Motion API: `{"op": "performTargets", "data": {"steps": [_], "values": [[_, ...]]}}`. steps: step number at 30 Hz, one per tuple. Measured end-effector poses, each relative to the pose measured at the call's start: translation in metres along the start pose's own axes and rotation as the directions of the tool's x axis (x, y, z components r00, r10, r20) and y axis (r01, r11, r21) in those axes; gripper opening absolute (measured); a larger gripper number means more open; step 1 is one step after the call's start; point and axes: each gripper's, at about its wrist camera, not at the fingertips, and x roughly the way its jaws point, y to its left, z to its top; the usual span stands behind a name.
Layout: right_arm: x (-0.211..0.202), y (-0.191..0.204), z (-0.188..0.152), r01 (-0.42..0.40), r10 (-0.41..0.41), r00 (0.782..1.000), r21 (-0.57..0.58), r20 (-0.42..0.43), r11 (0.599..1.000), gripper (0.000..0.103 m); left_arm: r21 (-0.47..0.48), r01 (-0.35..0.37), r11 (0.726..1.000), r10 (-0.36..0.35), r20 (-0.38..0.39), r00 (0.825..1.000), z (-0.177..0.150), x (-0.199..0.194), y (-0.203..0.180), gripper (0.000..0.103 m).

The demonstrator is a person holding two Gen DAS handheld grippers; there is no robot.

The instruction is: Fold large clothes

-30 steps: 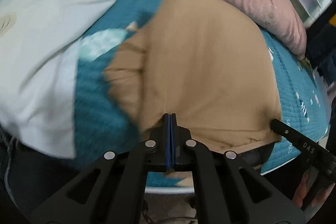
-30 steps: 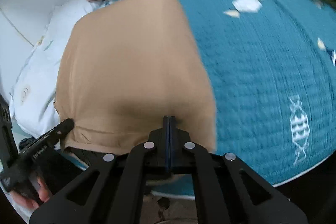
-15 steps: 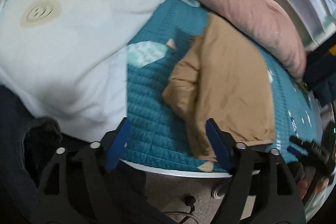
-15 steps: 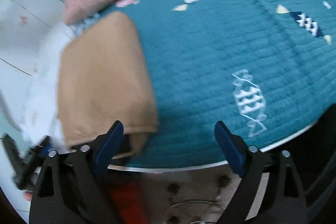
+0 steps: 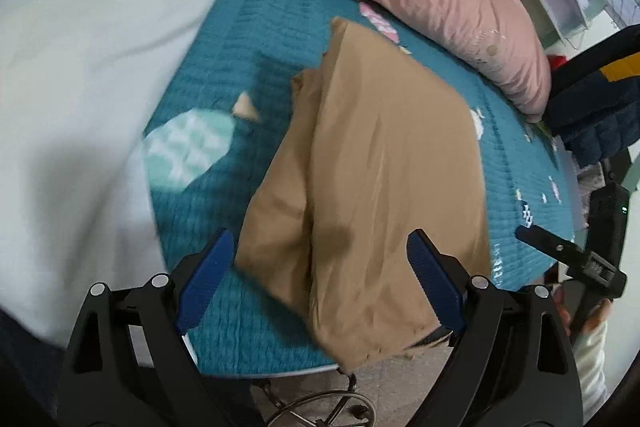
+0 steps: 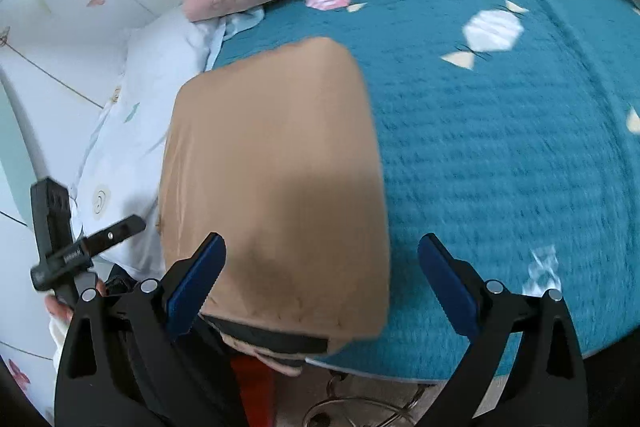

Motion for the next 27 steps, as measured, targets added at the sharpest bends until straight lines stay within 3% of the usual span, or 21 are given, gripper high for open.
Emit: {"op": "performTargets", "data": {"steps": [5, 9, 11, 14, 16, 18, 22, 25, 27], "values": [[0.03, -0.007, 0.025, -0.086, 0.086, 0.994, 0.009, -0.068, 0.996, 0.093, -0.036, 0.103, 0.994, -0.105, -0.082, 0.991, 0.028, 0.028, 0.012, 0.089], [0.056, -0.018, 0.041, -0.149, 0.156, 0.977, 0.064, -0.145, 0.987, 0.093, -0.079, 0.191, 0.978, -0.201, -0.147, 0.968, 0.046, 0.06, 0.024, 0.089], [0.071, -0.026, 0.048, -0.206, 0.222, 0.957, 0.103, -0.187, 0.973, 0.093, -0.108, 0.23, 0.967, -0.247, -0.177, 0.953, 0.051, 0.075, 0.031, 0.089], [0.091, -0.039, 0.055, -0.277, 0.31, 0.93, 0.18, -0.197, 0.944, 0.096, -0.178, 0.302, 0.937, -0.337, -0.22, 0.915, 0.054, 0.102, 0.043, 0.095], [0.105, -0.048, 0.057, -0.284, 0.33, 0.923, 0.224, -0.201, 0.932, 0.096, -0.242, 0.327, 0.914, -0.379, -0.217, 0.899, 0.054, 0.115, 0.05, 0.098], [0.113, -0.052, 0.058, -0.283, 0.332, 0.923, 0.241, -0.196, 0.928, 0.097, -0.286, 0.35, 0.892, -0.408, -0.172, 0.897, 0.055, 0.117, 0.054, 0.098], [0.119, -0.059, 0.059, -0.334, 0.385, 0.911, 0.286, -0.145, 0.898, 0.097, -0.243, 0.33, 0.912, -0.375, -0.167, 0.912, 0.051, 0.116, 0.043, 0.098], [0.113, -0.055, 0.054, -0.365, 0.41, 0.906, 0.295, -0.108, 0.883, 0.093, -0.233, 0.343, 0.91, -0.384, -0.162, 0.909, 0.047, 0.111, 0.039, 0.088], [0.111, -0.048, 0.052, -0.394, 0.439, 0.893, 0.302, -0.098, 0.868, 0.085, -0.246, 0.359, 0.9, -0.405, -0.175, 0.897, 0.042, 0.106, 0.036, 0.069]]}}
